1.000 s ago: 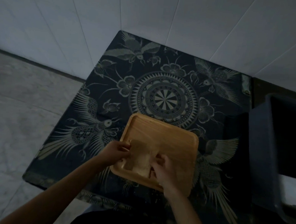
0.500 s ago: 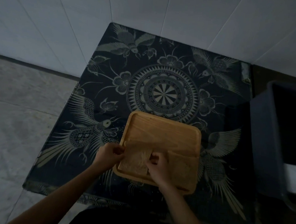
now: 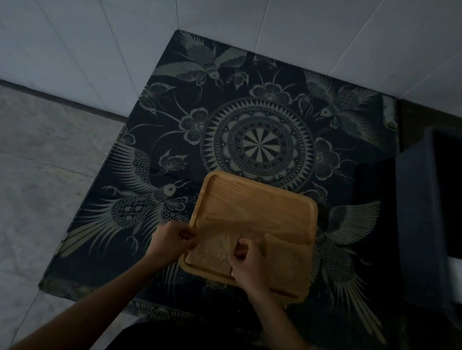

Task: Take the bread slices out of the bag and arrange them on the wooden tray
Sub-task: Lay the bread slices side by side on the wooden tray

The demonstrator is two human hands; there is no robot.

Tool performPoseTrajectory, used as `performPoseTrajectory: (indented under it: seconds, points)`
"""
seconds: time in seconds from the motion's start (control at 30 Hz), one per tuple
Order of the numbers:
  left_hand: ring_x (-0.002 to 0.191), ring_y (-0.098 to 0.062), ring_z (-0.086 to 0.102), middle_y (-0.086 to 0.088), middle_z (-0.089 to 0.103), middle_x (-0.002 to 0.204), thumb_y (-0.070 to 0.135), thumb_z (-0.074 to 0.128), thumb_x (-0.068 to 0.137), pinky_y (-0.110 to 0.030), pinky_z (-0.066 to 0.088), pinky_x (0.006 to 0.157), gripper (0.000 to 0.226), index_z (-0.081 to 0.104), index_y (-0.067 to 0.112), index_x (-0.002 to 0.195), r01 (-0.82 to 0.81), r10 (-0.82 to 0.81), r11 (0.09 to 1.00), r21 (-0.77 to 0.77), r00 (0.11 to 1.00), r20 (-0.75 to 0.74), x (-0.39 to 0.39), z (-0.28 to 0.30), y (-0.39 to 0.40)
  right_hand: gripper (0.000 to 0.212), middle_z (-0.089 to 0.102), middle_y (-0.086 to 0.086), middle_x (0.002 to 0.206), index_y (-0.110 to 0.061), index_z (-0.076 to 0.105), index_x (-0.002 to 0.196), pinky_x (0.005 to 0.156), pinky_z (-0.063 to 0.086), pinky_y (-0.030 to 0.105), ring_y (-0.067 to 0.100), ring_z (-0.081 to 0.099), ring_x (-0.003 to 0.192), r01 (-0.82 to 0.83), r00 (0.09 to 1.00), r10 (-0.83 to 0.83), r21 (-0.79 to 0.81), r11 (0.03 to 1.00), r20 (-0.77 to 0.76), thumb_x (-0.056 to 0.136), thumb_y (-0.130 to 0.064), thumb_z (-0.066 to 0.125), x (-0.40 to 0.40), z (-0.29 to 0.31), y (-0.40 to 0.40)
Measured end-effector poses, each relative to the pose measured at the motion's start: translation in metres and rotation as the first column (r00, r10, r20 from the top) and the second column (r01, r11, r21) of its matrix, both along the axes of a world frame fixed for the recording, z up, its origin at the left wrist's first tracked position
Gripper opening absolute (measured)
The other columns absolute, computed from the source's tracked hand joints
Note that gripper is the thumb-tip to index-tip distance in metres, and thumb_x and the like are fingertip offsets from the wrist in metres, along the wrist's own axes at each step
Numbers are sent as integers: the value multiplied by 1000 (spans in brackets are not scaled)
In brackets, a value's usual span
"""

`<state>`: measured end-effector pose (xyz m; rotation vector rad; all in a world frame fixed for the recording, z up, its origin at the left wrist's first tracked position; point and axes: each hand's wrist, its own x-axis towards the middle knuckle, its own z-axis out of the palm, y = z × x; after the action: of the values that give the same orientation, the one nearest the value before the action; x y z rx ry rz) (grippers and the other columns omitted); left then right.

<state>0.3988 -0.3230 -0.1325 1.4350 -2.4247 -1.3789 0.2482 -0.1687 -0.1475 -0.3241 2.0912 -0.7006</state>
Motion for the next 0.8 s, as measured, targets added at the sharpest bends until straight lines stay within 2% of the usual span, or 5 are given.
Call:
performPoseTrajectory:
  seconds: [0.13,0.3,0.47,0.63,0.8]
  points:
    - [68,3,72,9,79,76,19,82,79,-20,60,66,10,82,19,89,-4,4,1000,-17,1000,1,1,-3,2,36,60,-10,104,-26,52,130,82,64,49,16,68,93,9,1000,-9,0,1000,18,98,-26,67,0,-1,2]
    - [72,0,72,7,79,77,17,82,78,-29,62,73,11,83,18,89,-12,12,1000,-5,1000,-3,2,-4,3,35,64,-3,107,-25,51,130,83,64,50,20,70,92,4,1000,-4,15,1000,18,99,-29,66,1,2,4]
    - [74,1,71,7,79,78,16,81,79,-28,62,75,12,82,17,91,-4,4,1000,-1,1000,1,3,-5,3,35,59,-9,99,-26,51,129,83,64,50,21,70,92,-22,1000,21,30,999,23,99,-31,66,-2,6,2]
    - [80,-4,71,6,79,86,19,78,82,-20,56,72,15,81,17,96,-5,5,999,-51,1000,-3,2,-2,5,34,58,-8,101,-28,47,128,87,63,49,15,67,87,-5,990,3,16,1000,142,99,-28,64,-12,13,2]
    - [76,-3,66,13,74,90,27,77,83,-20,51,68,22,77,22,105,-20,20,995,-99,1000,-7,-11,12,9,29,56,-15,104,-30,50,123,60,61,22,9,66,91,70,985,-57,-76,995,164,99,-28,65,-37,32,7]
